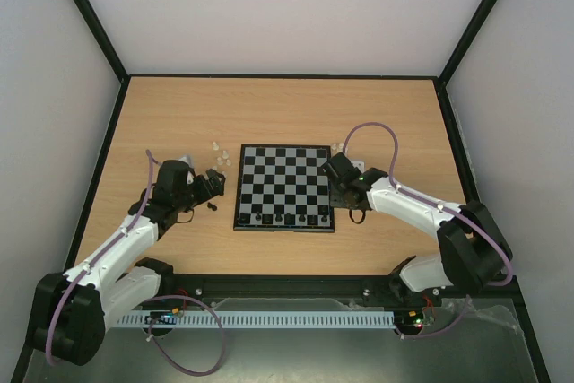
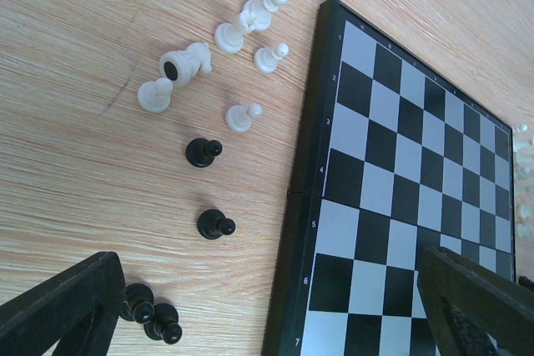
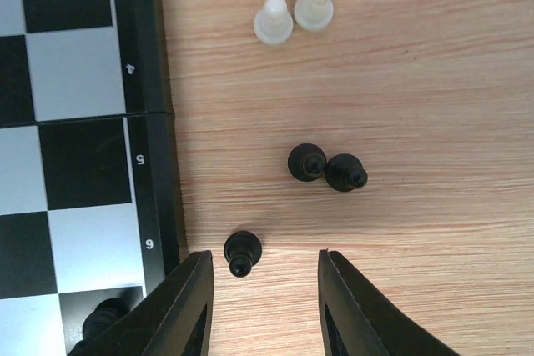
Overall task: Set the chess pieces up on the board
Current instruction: Pick up the chess piece at the center of the board.
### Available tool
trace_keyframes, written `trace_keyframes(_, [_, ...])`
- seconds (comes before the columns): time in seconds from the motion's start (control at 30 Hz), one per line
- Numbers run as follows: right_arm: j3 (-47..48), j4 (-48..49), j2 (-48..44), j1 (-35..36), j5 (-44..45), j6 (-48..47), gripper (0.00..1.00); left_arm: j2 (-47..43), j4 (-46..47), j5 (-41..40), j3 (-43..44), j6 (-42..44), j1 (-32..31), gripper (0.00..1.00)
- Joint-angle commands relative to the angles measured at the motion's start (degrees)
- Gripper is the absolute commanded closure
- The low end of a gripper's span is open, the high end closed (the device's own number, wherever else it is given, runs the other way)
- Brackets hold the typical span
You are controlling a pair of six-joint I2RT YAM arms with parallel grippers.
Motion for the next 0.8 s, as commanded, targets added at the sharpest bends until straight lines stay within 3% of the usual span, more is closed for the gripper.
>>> trace_keyframes(0.0, [-1.79,0.35,2.23,-0.84,-1.57,-0.88,0.66,-0.56,1.06,0.25,-1.01,0.25,-0.23,0.01])
trace_keyframes(0.53, [-2.19,4.50,7.41,-1.73,-3.88,-2.04,0.81,-1.23,0.56,-0.04,-1.18,0.22,-0.21,0.01])
trace_keyframes(0.77, [-1.59,3.17,6.33,-1.83,-2.81,-2.00,0.97,-1.22,0.56,0.05,-1.27,0.35,-0.21,0.01])
